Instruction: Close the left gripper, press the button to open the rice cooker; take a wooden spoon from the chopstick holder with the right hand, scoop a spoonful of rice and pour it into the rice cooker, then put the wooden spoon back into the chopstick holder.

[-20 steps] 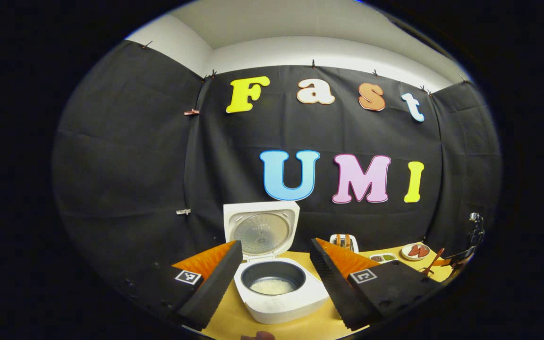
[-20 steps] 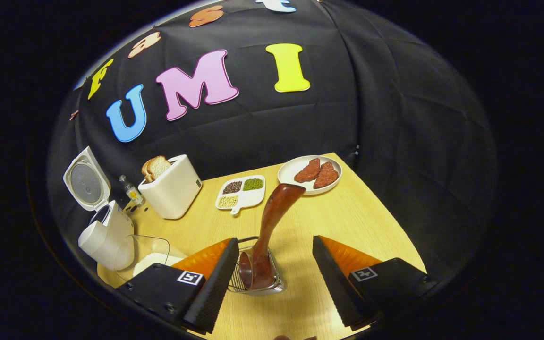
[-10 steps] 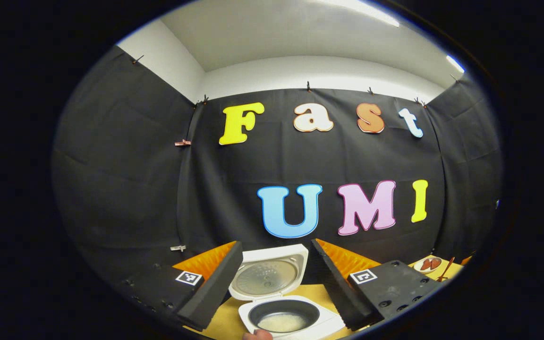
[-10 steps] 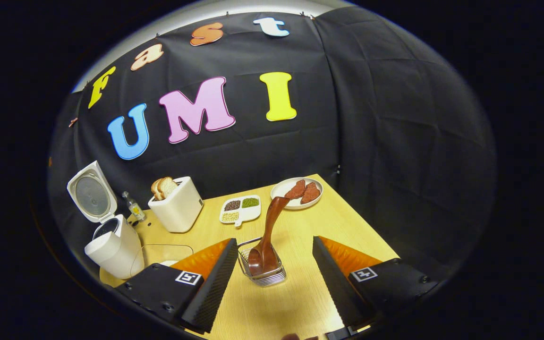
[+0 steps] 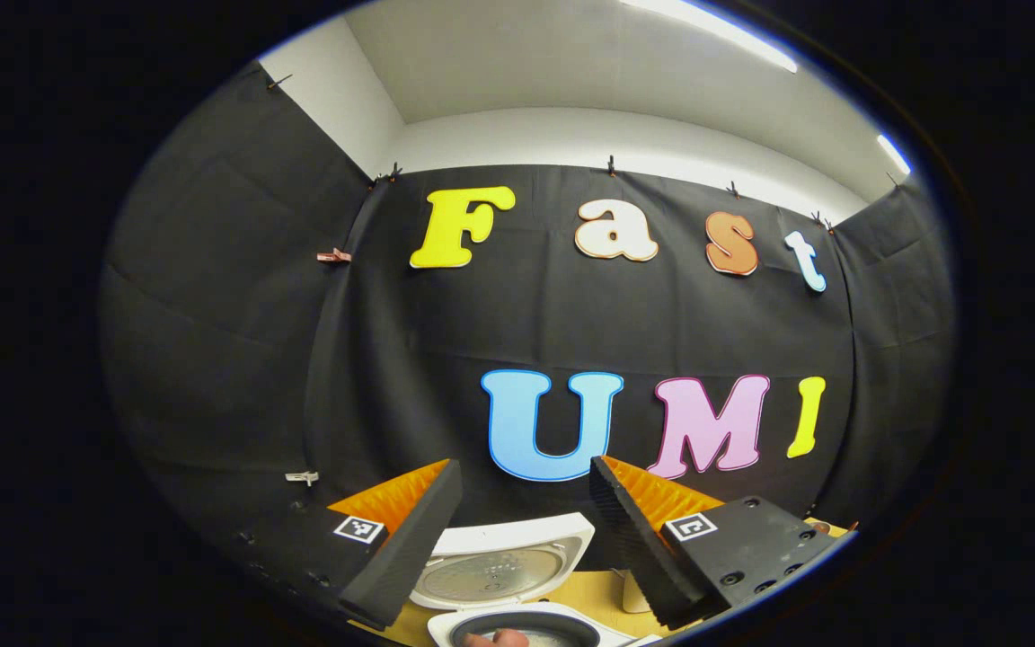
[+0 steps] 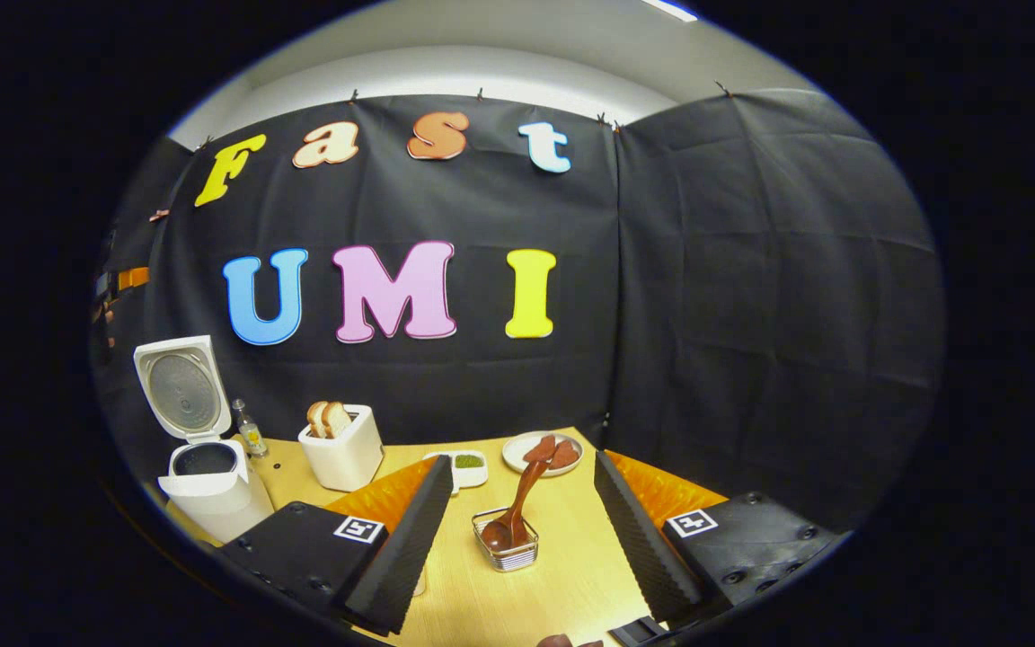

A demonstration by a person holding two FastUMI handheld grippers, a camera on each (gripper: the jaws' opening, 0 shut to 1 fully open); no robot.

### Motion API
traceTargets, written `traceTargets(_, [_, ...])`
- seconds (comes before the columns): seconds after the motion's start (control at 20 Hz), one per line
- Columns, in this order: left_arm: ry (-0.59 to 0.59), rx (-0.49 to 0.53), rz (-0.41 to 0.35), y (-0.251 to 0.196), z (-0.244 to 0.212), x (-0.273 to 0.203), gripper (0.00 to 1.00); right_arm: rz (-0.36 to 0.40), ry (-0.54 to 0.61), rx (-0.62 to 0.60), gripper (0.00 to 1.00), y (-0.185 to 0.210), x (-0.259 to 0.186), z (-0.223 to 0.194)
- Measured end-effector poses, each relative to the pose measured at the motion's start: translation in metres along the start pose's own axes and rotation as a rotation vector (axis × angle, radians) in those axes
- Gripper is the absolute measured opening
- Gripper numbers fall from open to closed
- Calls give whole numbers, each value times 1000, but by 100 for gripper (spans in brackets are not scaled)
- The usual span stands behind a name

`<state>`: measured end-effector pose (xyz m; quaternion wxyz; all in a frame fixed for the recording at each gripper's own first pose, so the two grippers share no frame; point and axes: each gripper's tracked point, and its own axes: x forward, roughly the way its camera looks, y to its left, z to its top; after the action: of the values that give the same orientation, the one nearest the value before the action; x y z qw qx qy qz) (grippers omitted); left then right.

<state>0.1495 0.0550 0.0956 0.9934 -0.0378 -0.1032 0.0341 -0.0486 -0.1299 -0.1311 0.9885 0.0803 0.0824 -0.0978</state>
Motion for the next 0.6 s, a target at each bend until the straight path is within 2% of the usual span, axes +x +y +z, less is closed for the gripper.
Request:
traceTargets(0.15, [31, -16, -2, 8, -13, 28, 98, -6, -102, -110, 98, 21, -34, 41])
traceTargets(0.25, [43, -10, 2, 13, -18, 44, 97, 10, -142, -140, 98, 43, -50, 60])
traceTargets(0.45, [52, 25, 11, 19, -28, 78, 95, 57, -176, -147, 97, 80, -66, 77])
traceTargets(0.6, [67, 42, 42, 32, -40, 107, 95, 77, -162, -175, 97, 96, -73, 72])
